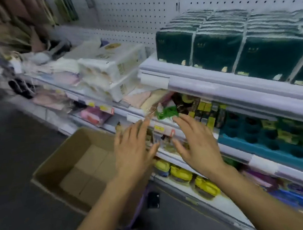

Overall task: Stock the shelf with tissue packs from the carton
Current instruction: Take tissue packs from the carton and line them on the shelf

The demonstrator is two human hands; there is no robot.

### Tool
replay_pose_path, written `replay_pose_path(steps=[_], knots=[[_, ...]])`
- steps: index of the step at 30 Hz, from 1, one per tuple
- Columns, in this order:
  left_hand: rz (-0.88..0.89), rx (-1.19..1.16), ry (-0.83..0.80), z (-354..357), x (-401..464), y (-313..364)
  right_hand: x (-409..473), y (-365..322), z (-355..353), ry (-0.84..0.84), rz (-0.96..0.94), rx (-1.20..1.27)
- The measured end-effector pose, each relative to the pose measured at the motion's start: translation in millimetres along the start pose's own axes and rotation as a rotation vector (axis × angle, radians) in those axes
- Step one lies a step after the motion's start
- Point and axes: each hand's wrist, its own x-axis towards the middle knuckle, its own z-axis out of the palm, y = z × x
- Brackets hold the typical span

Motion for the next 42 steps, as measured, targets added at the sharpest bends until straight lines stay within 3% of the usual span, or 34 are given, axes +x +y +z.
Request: replay_pose_path(steps=[6,11,18,24,31,35,42], knots=[[-0.288,-0.057,-0.247,27.0,-35.2,-92.2,30.4,-40.3,86.2,-0.232,-0.078,0.015],[-0.423,-0.102,-0.394,58.0,-49.9,-159.6,51.4,-56.5,153.1,-0.426,-0.084,0.005],[-0.504,-0.219,-0.616,134.8,-59.6,-229.9,62.1,-64.0,255.6,-0.766,-0.032,-0.055],[-0.535,-0.353,-0.835,208.4,-84.2,-258.7,59.6,-49.7,334.1,-0.958,-0.031,-0.221],[-0.565,-0.588,-1.158,273.2,-123.8,-288.9,58.4,-44.0,401.7,-1.038,-0.038,-0.362],[-0.452,-0.639,-1.339,286.8,-132.0,-296.1,56.3,-42.9,426.5,-1.038,0.003,-0.471],[-0.488,-0.627,-1.327,303.3,-134.2,-290.1,41.5,-41.9,449.8,-1.147,-0.005,-0.596]])
